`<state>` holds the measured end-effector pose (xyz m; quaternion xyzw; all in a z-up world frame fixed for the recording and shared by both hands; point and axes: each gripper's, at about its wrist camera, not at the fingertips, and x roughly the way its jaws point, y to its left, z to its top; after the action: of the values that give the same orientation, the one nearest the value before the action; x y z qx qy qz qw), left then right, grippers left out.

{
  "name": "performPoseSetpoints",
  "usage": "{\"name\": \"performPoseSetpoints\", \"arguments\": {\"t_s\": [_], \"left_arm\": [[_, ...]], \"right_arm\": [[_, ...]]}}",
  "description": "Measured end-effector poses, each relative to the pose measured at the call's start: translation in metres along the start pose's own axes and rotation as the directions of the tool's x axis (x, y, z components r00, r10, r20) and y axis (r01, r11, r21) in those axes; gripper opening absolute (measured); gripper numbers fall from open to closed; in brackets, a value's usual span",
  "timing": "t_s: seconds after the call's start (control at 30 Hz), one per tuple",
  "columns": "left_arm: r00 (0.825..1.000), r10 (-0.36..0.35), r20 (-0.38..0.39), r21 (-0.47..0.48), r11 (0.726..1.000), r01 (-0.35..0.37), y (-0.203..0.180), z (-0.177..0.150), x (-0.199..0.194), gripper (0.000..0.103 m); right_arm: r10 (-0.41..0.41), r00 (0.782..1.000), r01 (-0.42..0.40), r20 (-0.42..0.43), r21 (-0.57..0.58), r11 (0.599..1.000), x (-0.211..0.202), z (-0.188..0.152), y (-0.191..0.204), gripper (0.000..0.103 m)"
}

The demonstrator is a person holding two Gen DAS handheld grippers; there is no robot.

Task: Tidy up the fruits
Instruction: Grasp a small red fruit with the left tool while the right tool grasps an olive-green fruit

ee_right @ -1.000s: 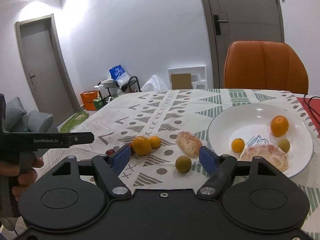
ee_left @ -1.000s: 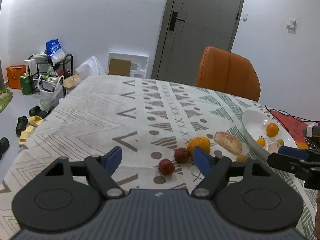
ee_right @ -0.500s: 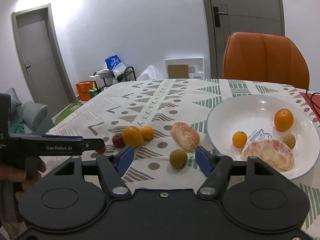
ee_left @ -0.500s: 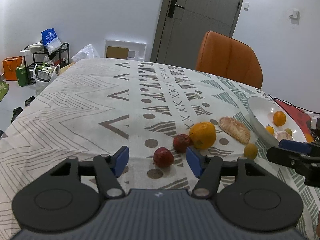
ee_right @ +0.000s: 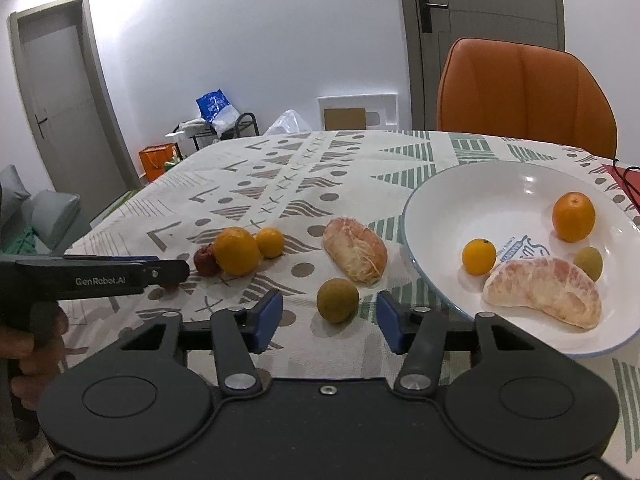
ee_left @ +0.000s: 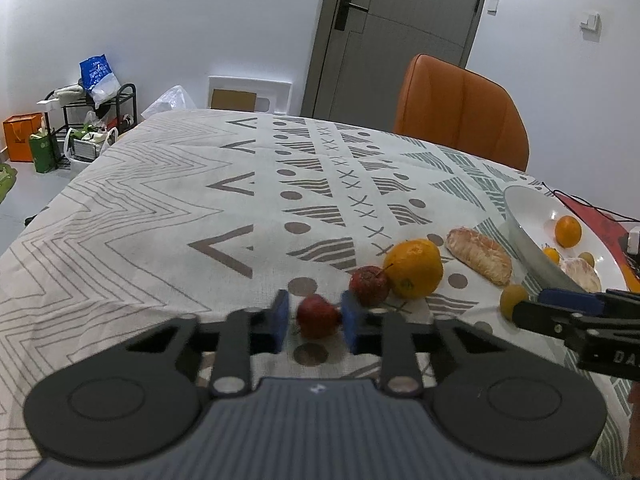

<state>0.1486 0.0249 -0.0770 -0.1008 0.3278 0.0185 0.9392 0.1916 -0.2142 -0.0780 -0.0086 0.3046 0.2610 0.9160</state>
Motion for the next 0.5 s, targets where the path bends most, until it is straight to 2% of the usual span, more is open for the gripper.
{"name": "performPoseSetpoints", "arguments": {"t_s": [0.07, 0.17, 0.5], "left_arm": [[1.000, -0.002, 0.004, -0.004, 1.000, 0.002, 0.001, -0.001, -0.001, 0.022], [1.000, -0.001, 0.007, -0.016, 1.000, 0.001, 0.004, 0.000, -0.003, 0.022], [1.000, 0.004, 0.024, -0.033, 0.999, -0.003, 0.011, 0.003, -0.011, 0.022]], "right_arm": [[-0.005, 1.000, 0.005, -0.002, -0.003, 1.000, 0.004, 0.000, 0.000, 0.050], [-0.016, 1.000, 0.016, -0.003, -0.004, 1.000, 0.008, 0.000, -0.001, 0.043], [-0.018, 1.000, 0.018, -0.017, -0.005, 1.000, 0.018, 0.001, 0.000, 0.043]]}}
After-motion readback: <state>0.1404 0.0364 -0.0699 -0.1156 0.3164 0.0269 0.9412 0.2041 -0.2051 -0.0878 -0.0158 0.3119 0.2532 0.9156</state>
